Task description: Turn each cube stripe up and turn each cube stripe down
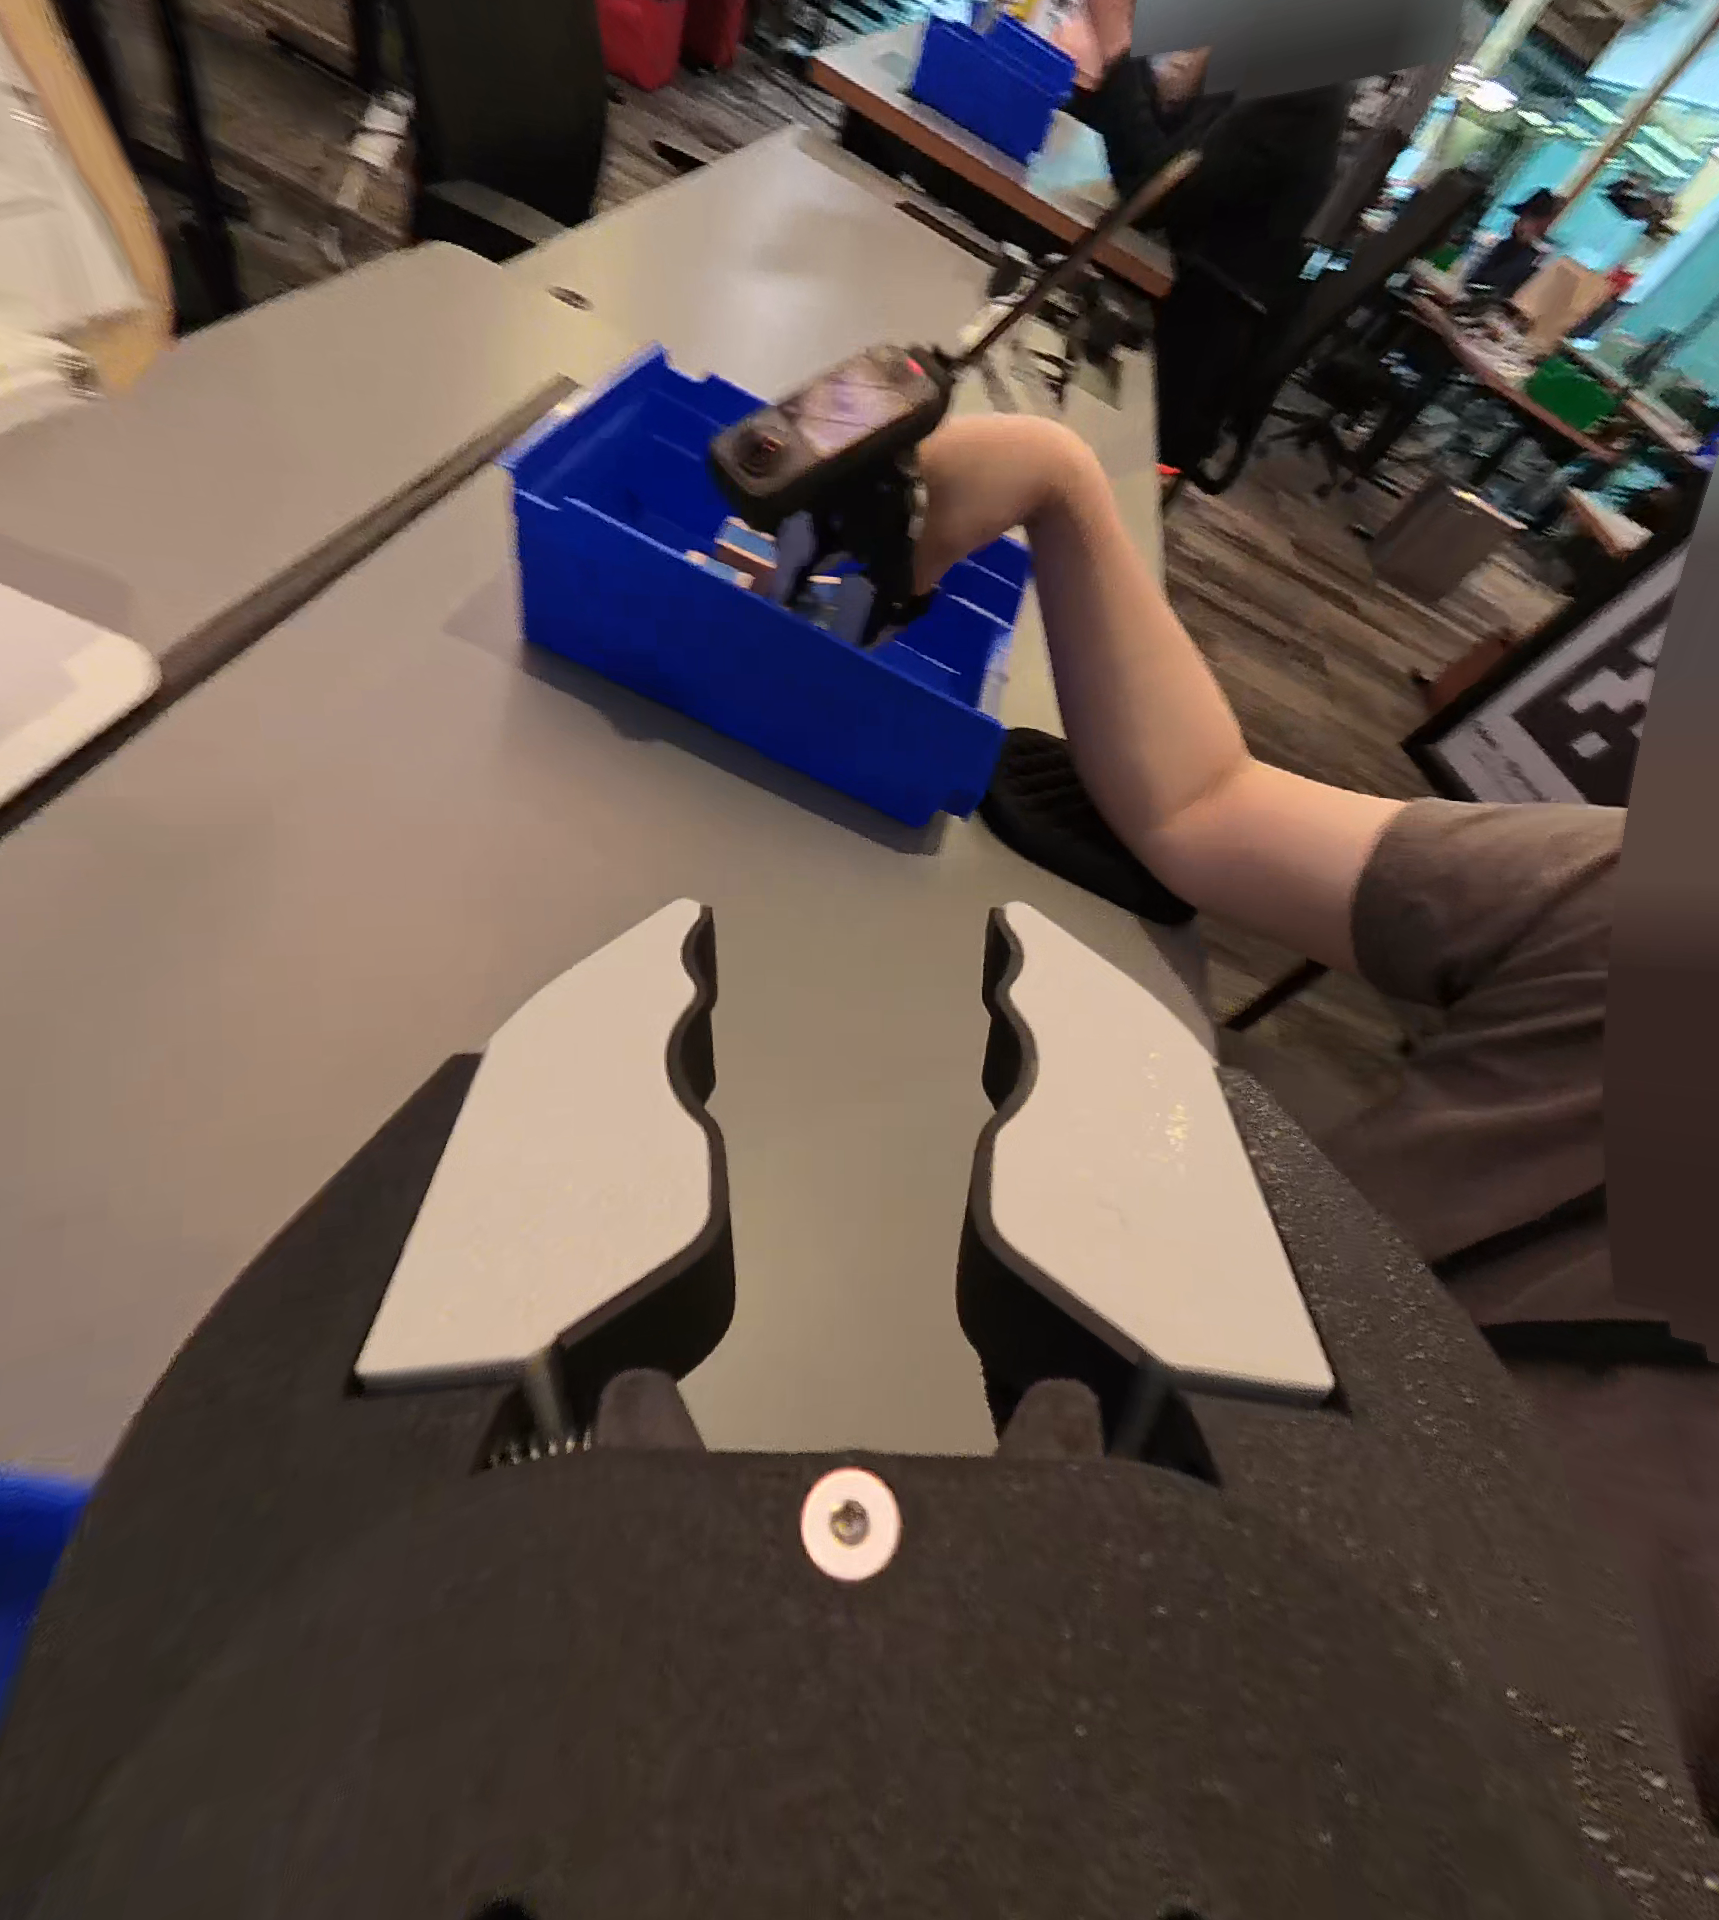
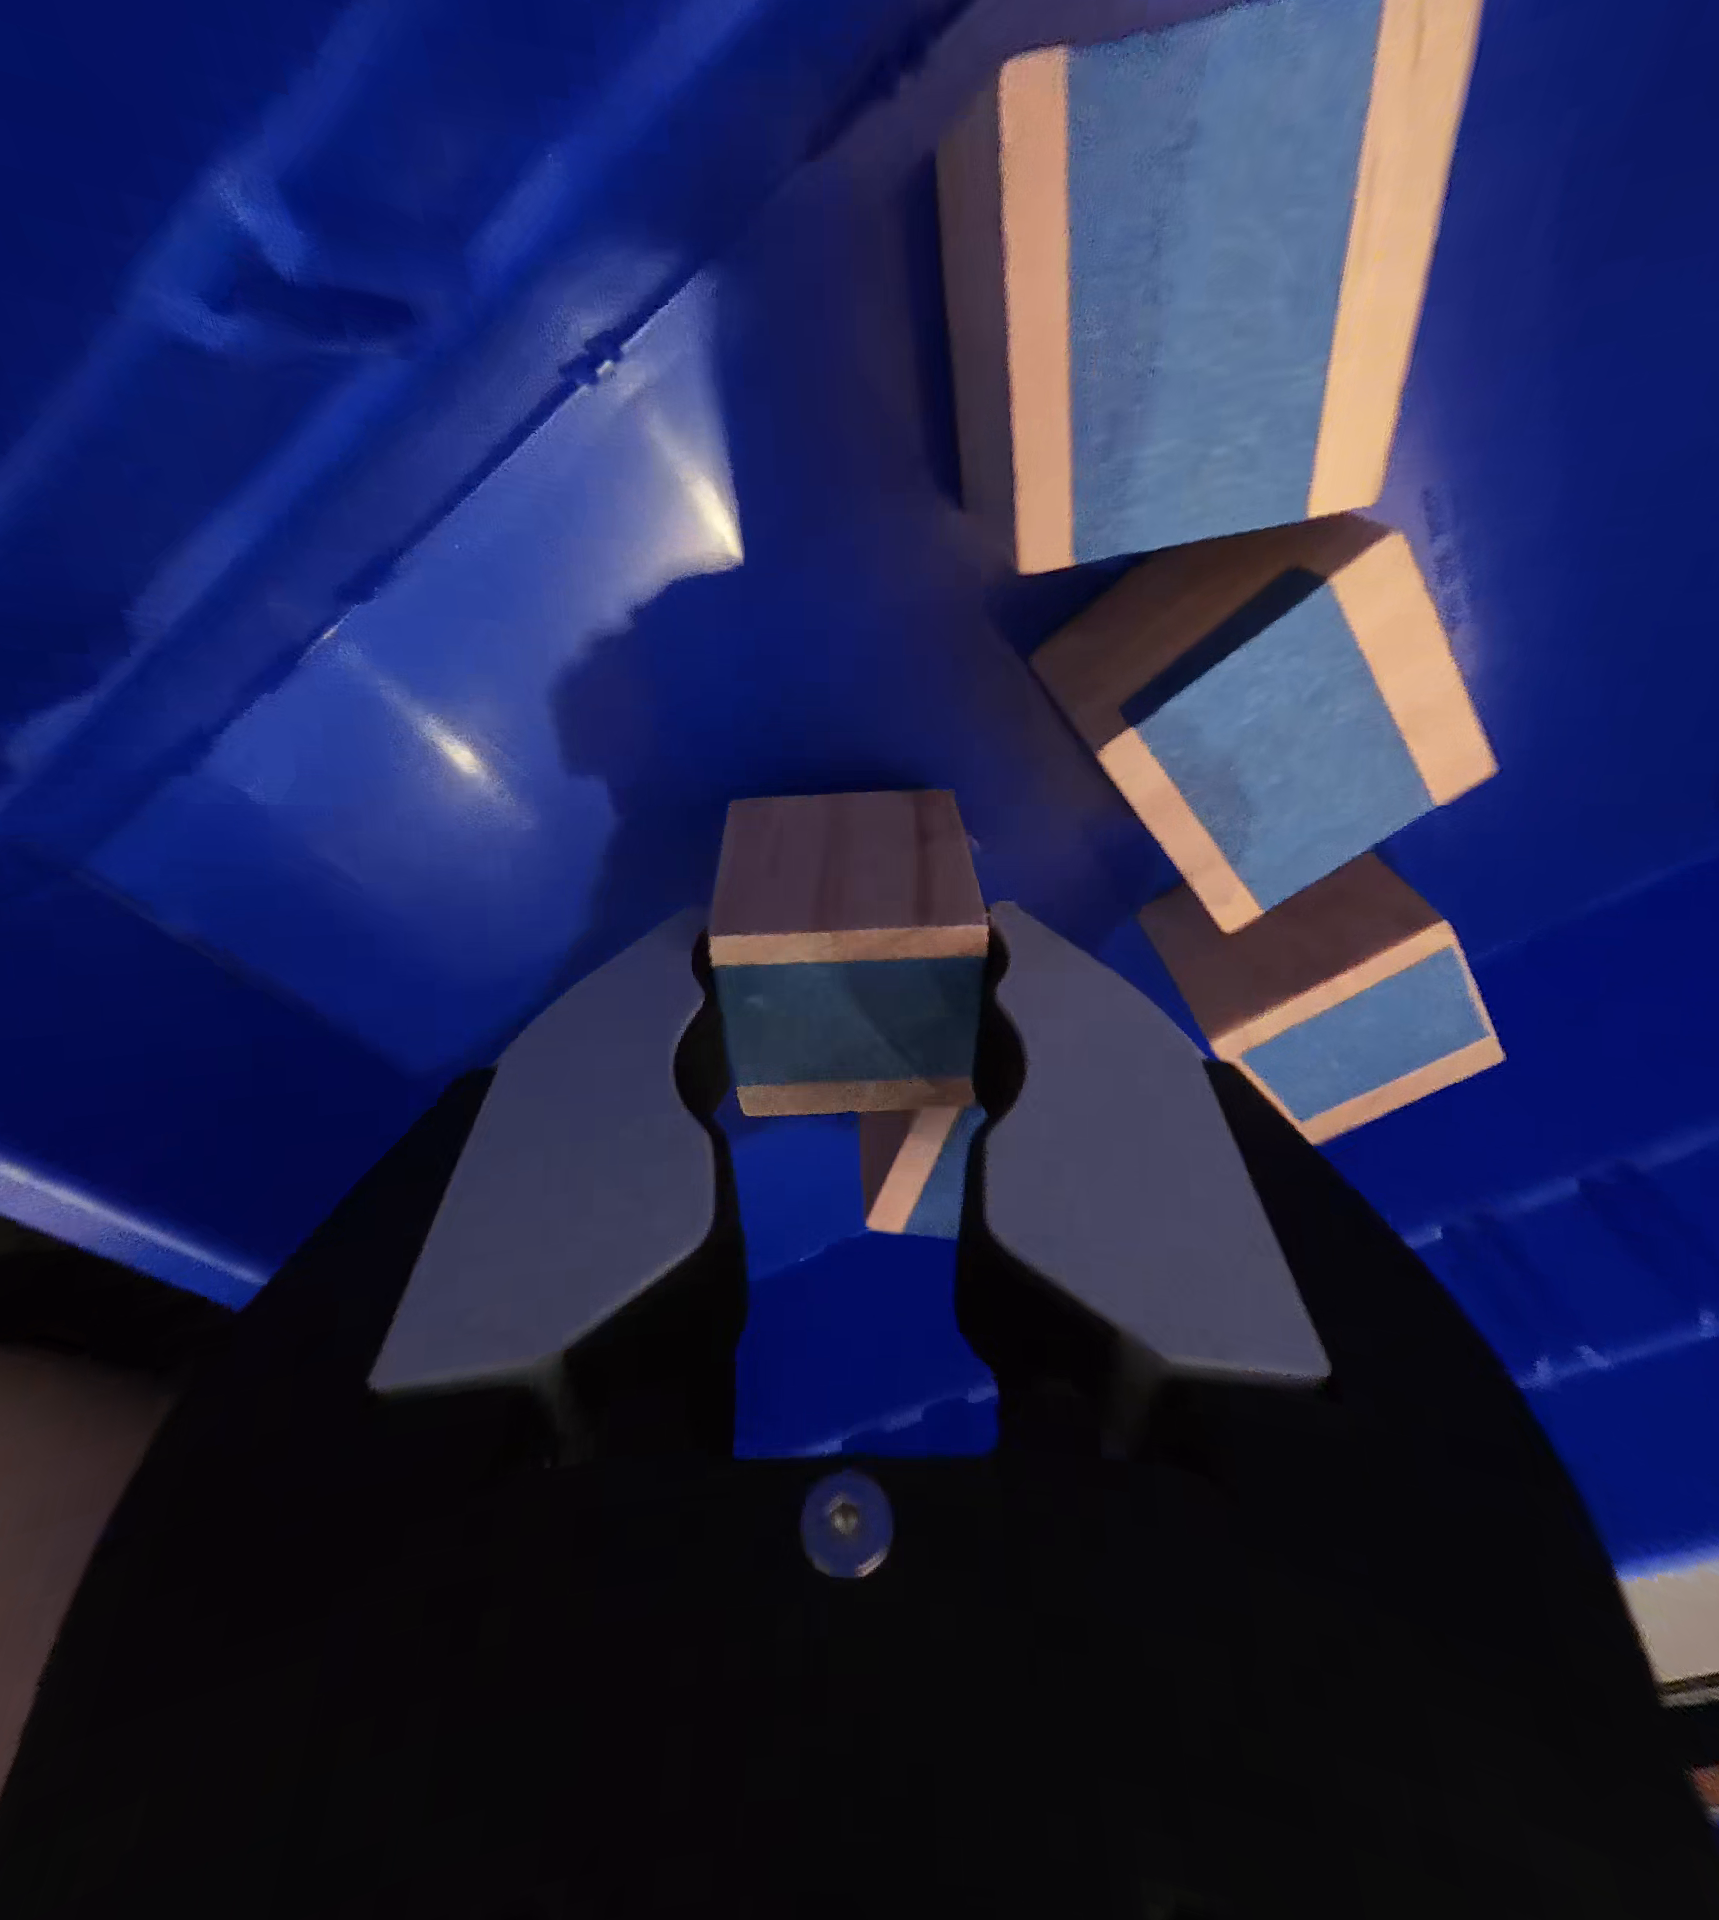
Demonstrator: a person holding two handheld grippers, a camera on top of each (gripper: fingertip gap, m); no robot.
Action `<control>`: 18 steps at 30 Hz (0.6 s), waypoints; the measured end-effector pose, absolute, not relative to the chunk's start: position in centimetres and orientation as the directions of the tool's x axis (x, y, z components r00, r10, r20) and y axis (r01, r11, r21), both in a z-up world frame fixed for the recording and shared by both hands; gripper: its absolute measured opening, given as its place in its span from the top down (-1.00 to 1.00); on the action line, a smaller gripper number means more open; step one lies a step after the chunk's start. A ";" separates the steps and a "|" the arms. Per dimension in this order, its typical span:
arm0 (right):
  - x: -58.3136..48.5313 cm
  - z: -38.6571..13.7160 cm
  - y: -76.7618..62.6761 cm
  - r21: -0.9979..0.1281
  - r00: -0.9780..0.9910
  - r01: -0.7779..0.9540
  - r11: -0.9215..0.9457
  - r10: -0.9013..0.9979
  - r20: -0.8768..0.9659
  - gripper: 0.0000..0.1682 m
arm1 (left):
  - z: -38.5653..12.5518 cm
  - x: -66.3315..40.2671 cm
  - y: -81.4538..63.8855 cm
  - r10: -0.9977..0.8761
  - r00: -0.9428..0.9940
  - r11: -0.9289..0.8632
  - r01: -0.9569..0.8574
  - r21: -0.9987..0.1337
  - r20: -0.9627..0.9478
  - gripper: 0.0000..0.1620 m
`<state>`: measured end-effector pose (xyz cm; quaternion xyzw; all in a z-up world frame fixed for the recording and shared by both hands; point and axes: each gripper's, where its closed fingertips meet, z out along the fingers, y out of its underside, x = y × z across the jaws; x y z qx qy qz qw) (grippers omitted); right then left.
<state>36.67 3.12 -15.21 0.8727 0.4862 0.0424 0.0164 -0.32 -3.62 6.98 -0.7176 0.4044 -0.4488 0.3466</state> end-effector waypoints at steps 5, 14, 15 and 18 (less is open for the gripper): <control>36.2 -15.3 3.3 0.046 0.546 0.835 -0.548 0.836 0.047 0.41 | 7.4 -4.7 -1.1 -0.847 0.471 -0.399 -0.253 -0.881 0.248 0.34; 35.7 -10.3 4.9 -0.148 0.531 0.848 -0.510 0.819 0.218 0.35 | 4.2 -17.3 2.8 -0.513 0.856 -0.551 -0.274 -0.788 0.062 0.41; 35.7 -10.1 5.1 -0.149 0.524 0.852 -0.502 0.818 0.238 0.35 | 3.2 -18.6 3.4 -0.463 0.885 -0.585 -0.271 -0.765 0.040 0.39; 35.6 -10.1 5.3 -0.139 0.506 0.862 -0.487 0.821 0.262 0.35 | -0.2 -21.4 4.8 -0.321 0.946 -0.717 -0.206 -0.666 0.053 0.36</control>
